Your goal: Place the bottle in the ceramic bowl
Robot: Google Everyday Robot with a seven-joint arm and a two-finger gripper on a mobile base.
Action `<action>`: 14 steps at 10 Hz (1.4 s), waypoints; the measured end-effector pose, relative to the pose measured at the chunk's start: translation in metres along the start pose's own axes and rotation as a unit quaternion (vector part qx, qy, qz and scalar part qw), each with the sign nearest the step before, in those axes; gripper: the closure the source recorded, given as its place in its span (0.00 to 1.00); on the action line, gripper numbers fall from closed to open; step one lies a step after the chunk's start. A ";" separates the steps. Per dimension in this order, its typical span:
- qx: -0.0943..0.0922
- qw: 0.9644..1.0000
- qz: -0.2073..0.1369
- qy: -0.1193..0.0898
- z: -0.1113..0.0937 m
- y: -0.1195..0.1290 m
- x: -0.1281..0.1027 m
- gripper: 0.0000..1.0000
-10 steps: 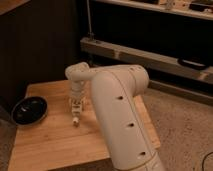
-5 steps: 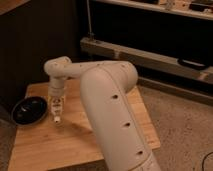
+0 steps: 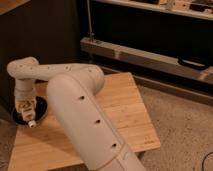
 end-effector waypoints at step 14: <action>-0.175 0.979 -0.099 0.034 -0.021 -0.038 0.013 0.20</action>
